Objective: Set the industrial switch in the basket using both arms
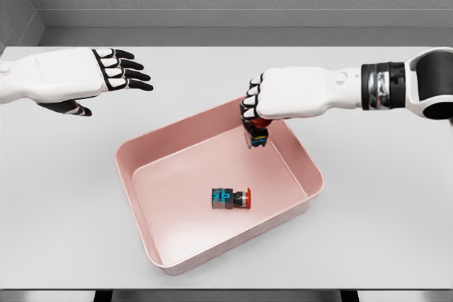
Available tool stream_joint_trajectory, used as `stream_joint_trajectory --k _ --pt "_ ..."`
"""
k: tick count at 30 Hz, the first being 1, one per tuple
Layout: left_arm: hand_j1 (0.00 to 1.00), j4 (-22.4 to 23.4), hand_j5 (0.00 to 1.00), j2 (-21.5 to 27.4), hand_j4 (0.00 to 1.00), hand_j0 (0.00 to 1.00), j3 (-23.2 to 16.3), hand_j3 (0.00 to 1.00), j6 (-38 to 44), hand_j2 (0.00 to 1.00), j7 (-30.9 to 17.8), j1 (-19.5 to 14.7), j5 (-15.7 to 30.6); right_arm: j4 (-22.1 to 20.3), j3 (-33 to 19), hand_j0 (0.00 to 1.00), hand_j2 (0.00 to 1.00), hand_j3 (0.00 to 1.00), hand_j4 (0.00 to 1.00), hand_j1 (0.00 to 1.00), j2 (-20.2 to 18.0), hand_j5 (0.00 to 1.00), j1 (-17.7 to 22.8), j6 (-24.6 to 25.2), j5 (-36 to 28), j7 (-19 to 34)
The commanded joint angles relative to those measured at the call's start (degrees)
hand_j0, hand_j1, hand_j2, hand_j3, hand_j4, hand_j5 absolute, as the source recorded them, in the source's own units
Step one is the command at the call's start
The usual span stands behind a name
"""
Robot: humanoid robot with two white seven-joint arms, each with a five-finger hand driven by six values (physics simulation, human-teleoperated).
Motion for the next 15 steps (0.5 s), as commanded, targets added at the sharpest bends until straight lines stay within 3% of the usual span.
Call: stream_joint_trajectory --k 1,2,9,11,13,15 --pt "1.00 0.0 1.00 0.0 1.00 1.00 0.1 1.00 0.0 1.00 0.0 0.1 0.3 -0.2 0.0 0.94 0.94 0.94 0.94 0.94 0.1 0.94 0.0 0.1 -0.3 -0.5" --pt "1.00 0.0 1.00 0.0 1.00 1.00 0.1 1.00 0.0 1.00 0.0 0.0 0.4 -0.2 -0.1 1.00 1.00 1.00 1.00 1.00 0.1 1.00 0.0 0.1 -0.3 -0.5" --pt "1.00 0.1 1.00 0.0 1.00 1.00 -0.1 1.00 0.0 1.00 0.0 0.1 0.3 0.2 -1.4 1.00 1.00 1.00 1.00 1.00 -0.6 1.00 -0.3 0.1 -0.4 -1.5" --pt "1.00 0.2 1.00 0.1 1.00 1.00 -0.3 1.00 0.0 1.00 0.0 0.2 0.3 1.1 -3.9 1.00 1.00 1.00 1.00 1.00 -3.9 1.00 0.6 0.1 -0.7 -2.2" --pt "1.00 0.3 1.00 0.1 1.00 1.00 -0.3 1.00 0.0 1.00 0.0 0.2 0.3 4.7 -4.4 1.00 1.00 1.00 1.00 1.00 -7.5 1.00 2.5 0.1 -2.1 -2.2" --pt "1.00 0.3 1.00 0.1 1.00 1.00 -0.2 1.00 0.0 1.00 0.0 0.1 0.3 6.9 -8.2 1.00 1.00 1.00 1.00 1.00 -10.0 1.00 6.8 0.1 -3.4 -2.2"
